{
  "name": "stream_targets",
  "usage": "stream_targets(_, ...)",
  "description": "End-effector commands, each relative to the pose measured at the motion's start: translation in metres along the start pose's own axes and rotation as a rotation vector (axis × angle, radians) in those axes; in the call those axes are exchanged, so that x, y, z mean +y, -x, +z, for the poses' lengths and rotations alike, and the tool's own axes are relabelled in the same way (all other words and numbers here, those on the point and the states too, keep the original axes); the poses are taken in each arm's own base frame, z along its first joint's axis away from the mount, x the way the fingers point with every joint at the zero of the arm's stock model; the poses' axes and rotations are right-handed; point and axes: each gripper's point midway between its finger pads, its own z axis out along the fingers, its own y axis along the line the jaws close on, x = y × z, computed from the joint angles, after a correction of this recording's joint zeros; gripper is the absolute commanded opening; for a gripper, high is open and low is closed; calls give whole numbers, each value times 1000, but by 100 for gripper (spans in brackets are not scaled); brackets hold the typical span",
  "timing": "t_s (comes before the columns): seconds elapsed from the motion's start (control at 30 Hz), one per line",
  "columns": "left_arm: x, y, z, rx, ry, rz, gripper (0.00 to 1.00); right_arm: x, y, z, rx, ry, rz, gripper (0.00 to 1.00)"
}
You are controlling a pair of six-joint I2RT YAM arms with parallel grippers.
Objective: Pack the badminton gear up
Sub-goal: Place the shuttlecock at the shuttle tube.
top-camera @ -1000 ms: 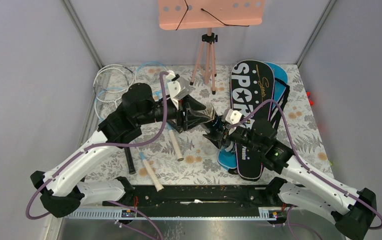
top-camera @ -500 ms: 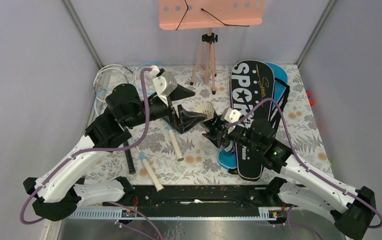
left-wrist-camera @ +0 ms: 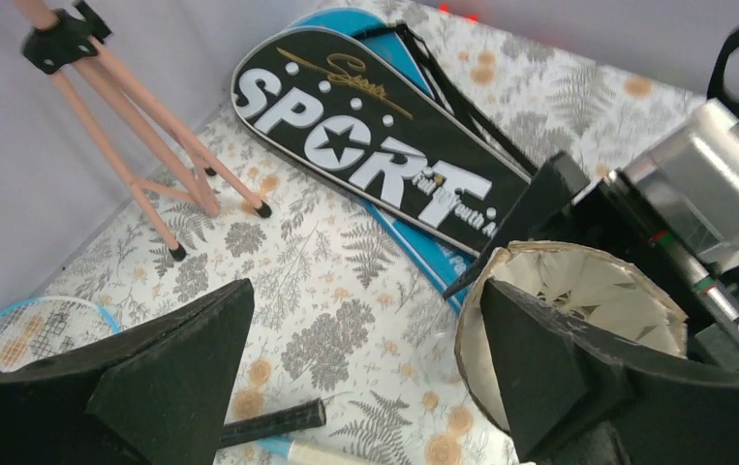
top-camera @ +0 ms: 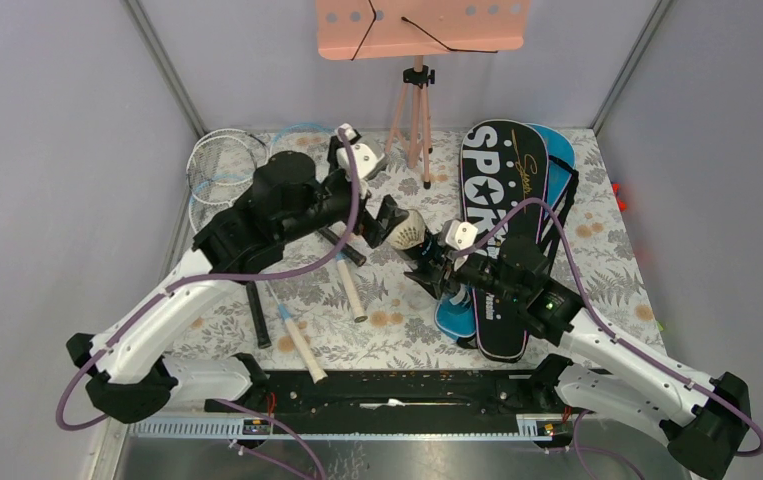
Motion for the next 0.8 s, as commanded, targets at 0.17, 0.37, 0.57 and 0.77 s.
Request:
stream_targets(0.17, -12, -23, 12, 106, -108, 126, 99, 1, 19, 2, -39, 36, -64, 42)
stream_targets(0.37, -30, -27, 26, 117, -208, 123, 99, -4, 27, 2, -95, -7, -36, 41)
stream_targets(0.57, -38, -1, 28, 38, -224, 97, 99, -17, 36, 4, -150, -92, 32, 40)
stream_targets(0.77, -15, 48, -8, -144, -68, 27, 99, -49, 28, -16, -105, -314, 132, 39)
